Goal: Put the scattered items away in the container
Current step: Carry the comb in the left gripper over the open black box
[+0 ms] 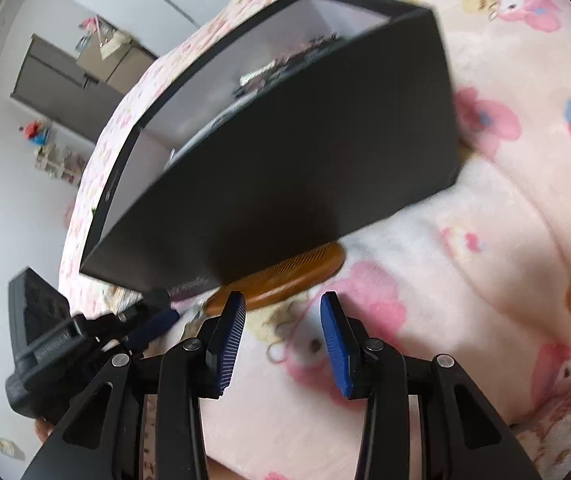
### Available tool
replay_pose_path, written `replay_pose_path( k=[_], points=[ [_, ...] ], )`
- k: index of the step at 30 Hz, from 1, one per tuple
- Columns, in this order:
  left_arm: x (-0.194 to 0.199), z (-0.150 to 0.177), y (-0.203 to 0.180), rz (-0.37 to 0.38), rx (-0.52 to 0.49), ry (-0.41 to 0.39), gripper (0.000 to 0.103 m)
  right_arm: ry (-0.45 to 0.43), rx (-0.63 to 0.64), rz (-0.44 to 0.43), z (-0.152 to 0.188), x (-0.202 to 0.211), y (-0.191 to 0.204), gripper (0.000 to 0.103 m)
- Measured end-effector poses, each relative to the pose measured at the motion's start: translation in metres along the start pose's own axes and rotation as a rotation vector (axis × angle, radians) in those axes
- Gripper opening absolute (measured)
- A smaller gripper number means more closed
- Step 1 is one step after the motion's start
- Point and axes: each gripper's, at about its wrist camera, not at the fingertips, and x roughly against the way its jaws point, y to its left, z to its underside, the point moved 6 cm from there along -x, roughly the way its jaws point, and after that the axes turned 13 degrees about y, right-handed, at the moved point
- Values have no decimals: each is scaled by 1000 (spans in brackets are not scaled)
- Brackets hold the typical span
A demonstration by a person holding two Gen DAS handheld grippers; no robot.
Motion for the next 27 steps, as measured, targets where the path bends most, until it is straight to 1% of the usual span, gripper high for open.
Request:
replay_pose_path(
  k=[2,3,4,6,8,10,11,14,15,16,18,20,21,22,23,24,25,27],
  points=[
    [-2,0,-3,-23,-15,-6,43,-28,-13,17,-2,4,-2,36],
    [-4,-1,-4,-34,-17,-8,46,-34,-15,24,-3,4,-2,40],
    [-7,-1,-4,-34,-15,-5,47,-36,-19,35,-4,3,-3,41],
    [-15,-3,-5,-31,-3,10,47,-34,-43,57,-6,-2,-7,41],
    [-23,-6,-7,-57,3,11,47,-40,-72,64,-11,-7,-12,41],
    [-29,-8,-9,-91,-3,1,47,-77,-103,91,-19,-13,-20,41],
    [-33,-9,-11,-105,-9,-4,47,-81,-113,98,-21,-17,-23,41],
    [-41,-8,-17,-157,-48,-3,47,-30,-143,54,-21,-36,-30,42],
    [-44,-6,-22,-175,-78,-2,44,-32,-138,56,-20,-36,-30,40],
    [-45,-4,-26,-179,-101,-1,39,-34,-126,51,-19,-36,-27,36],
    [-46,0,-34,-172,-141,7,38,-31,-99,-2,-17,-34,-19,34],
    [-45,3,-39,-176,-167,3,37,-35,-73,2,-13,-30,-14,33],
    [-43,6,-41,-158,-175,7,37,-33,-62,-7,-10,-28,-12,32],
    [-42,9,-44,-132,-181,14,36,-24,-54,-35,-7,-26,-9,30],
    [-41,13,-48,-97,-195,28,36,-6,-46,-79,-3,-24,-5,30],
    [-40,17,-52,-77,-212,38,36,12,-34,-113,2,-23,0,28],
    [-38,22,-55,-80,-232,37,36,28,-18,-126,7,-22,4,28],
    [-36,29,-59,-109,-264,25,36,45,19,-112,19,-19,12,28]
  ],
)
